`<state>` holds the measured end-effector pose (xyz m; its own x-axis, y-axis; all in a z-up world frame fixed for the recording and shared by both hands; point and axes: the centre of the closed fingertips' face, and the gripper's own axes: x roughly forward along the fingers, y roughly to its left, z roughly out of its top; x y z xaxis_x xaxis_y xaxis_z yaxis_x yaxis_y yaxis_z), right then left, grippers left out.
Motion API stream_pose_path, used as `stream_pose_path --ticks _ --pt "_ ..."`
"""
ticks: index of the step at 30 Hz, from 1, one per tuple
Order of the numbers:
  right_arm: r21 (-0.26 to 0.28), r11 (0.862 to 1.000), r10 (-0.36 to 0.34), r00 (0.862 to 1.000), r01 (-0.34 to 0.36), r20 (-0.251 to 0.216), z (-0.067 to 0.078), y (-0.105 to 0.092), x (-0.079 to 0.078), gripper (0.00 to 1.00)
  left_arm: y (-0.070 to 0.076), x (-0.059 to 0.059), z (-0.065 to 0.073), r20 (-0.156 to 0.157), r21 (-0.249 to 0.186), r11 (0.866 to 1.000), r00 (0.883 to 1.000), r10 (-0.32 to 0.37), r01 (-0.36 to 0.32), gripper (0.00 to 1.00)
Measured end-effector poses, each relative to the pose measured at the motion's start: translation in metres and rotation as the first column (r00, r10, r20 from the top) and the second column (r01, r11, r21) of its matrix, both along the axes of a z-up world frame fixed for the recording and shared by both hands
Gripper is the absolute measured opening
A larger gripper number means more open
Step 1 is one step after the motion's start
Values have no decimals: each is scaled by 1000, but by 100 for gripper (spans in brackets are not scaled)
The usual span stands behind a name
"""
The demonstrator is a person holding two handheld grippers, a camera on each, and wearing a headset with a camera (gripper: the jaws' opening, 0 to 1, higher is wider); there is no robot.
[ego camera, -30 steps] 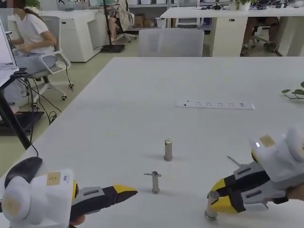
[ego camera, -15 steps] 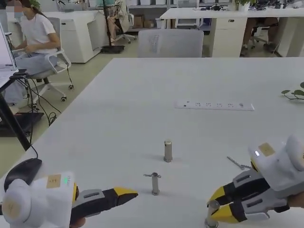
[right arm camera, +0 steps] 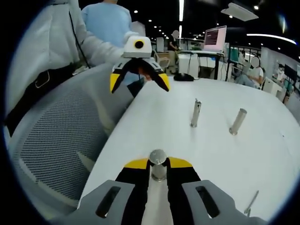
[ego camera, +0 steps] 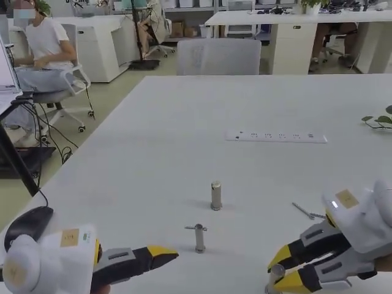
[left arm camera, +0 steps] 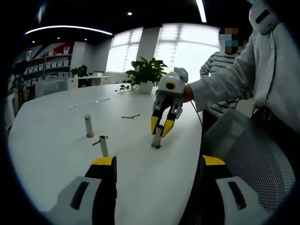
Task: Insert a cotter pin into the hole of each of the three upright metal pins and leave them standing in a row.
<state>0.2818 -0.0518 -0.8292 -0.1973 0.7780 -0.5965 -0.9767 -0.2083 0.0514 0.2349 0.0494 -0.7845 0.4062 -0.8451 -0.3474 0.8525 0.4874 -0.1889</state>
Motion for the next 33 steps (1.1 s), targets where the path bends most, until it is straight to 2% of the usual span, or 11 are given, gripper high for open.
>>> stream_pose_path --ticks 5,18,33 --pt "-1 1000 -17 1000 17 -20 1 0 0 16 -1 0 0 -1 0 1000 1000 -1 1 71" --pt "-4 996 -93 994 93 -57 5 -12 3 28 -4 2 2 3 -4 1000 1000 -6 6 71" --pt "-16 976 -219 972 218 -91 6 -45 5 31 -11 6 6 11 -11 1000 1000 -28 28 71"
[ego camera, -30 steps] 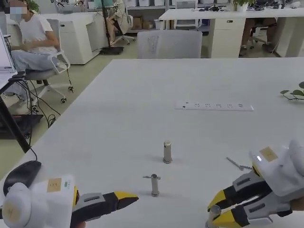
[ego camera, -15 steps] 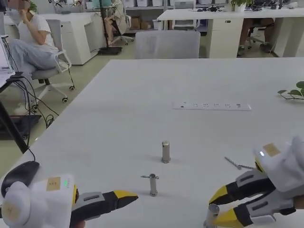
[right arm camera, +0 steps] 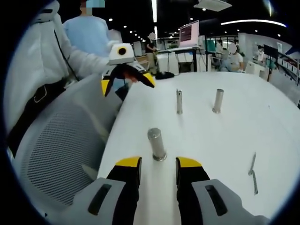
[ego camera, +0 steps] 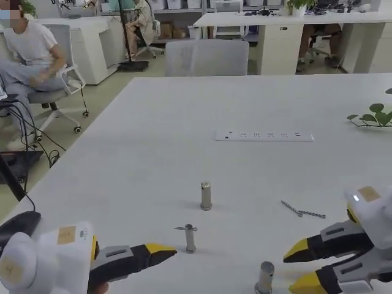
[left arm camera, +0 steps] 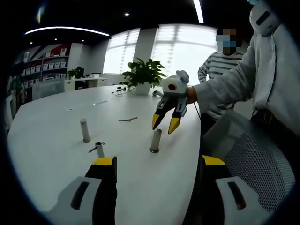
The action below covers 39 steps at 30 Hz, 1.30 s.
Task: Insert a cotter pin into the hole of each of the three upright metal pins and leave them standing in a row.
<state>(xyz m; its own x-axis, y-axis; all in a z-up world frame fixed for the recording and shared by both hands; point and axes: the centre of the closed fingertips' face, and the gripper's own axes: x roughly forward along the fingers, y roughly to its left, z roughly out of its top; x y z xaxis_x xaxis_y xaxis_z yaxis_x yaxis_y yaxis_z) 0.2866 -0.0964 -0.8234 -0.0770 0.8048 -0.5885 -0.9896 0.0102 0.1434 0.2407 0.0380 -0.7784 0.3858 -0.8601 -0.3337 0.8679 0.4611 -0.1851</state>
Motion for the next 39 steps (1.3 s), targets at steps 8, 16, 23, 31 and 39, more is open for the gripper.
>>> stream_pose_path --ticks 8,16,23,31,39 --pt "-18 998 -56 998 56 -11 -1 -16 5 32 -4 3 1 1 -6 1000 1000 -6 6 71" --pt "-60 992 -116 993 114 -22 -4 -33 20 36 -4 3 1 0 -10 1000 1000 0 0 72" --pt "-99 976 -196 981 194 -9 -5 -47 44 43 0 5 0 0 -13 1000 1000 15 -15 72" --pt "-146 955 -258 966 258 22 -4 -58 76 45 6 6 1 -2 -16 999 999 34 -34 72" --pt "-187 941 -277 959 282 51 -6 -63 101 44 15 7 1 -1 -14 998 999 55 -55 72"
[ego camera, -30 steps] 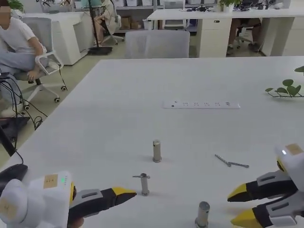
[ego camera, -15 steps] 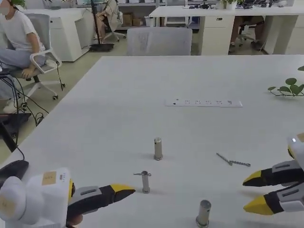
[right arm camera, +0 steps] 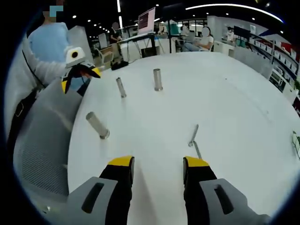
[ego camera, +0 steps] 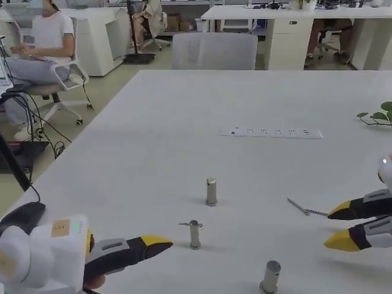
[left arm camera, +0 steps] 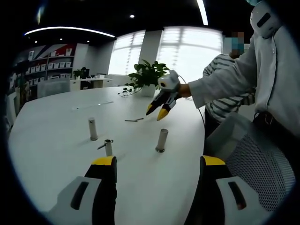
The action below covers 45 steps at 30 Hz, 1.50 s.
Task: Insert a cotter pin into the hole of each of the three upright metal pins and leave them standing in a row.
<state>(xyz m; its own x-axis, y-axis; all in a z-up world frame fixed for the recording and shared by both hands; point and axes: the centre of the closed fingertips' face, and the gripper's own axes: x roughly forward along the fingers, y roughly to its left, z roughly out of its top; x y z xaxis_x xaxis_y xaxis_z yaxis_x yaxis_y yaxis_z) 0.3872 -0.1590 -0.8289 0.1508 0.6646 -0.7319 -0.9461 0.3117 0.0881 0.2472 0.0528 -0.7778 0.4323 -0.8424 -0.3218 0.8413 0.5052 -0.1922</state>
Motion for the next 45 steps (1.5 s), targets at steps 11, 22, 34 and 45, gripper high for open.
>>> stream_pose_path --ticks 11,22,34,45 --pt "-110 994 -1 999 5 32 -9 -2 31 39 7 -3 -2 -2 6 1000 1000 19 -19 71" --pt "-222 975 4 999 4 35 -22 -11 46 26 11 -4 0 -4 7 999 999 33 -33 71" --pt "-270 963 1 1000 4 19 -34 -16 54 16 17 -5 -1 -6 15 999 999 48 -48 71" --pt "-315 948 61 997 -46 37 -38 -14 55 11 21 -4 -3 -9 16 998 999 53 -53 71"
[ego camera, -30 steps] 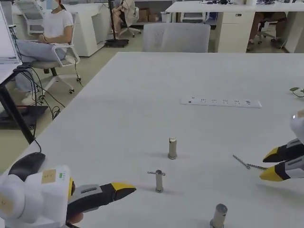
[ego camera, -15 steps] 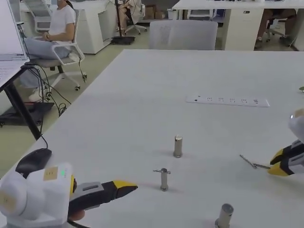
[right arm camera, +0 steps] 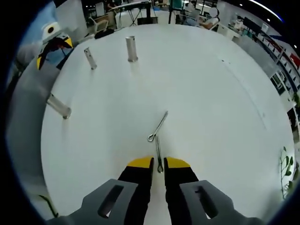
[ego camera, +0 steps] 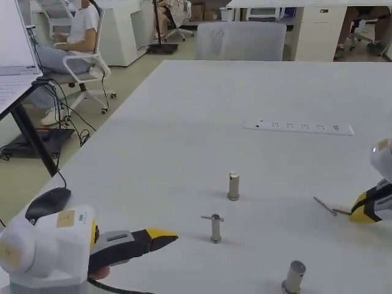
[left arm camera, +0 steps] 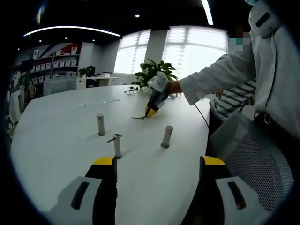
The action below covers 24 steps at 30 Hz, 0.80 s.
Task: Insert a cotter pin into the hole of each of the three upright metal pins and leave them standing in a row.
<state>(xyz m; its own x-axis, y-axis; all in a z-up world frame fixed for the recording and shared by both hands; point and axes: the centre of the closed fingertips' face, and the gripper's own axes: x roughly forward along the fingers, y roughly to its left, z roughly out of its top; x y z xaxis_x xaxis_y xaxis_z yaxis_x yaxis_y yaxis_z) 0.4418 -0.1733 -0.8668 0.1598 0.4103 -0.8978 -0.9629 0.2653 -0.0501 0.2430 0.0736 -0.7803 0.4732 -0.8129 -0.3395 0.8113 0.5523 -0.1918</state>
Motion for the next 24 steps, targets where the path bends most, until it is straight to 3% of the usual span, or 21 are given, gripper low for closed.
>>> stream_pose_path --ticks 16,24 --pt "-59 994 99 993 -95 57 -1 1 -3 5 -2 1 1 -1 -5 1000 1000 0 0 70" --pt "-44 994 101 993 -98 62 4 1 -6 4 -3 1 3 3 -7 1000 1000 -2 2 70"
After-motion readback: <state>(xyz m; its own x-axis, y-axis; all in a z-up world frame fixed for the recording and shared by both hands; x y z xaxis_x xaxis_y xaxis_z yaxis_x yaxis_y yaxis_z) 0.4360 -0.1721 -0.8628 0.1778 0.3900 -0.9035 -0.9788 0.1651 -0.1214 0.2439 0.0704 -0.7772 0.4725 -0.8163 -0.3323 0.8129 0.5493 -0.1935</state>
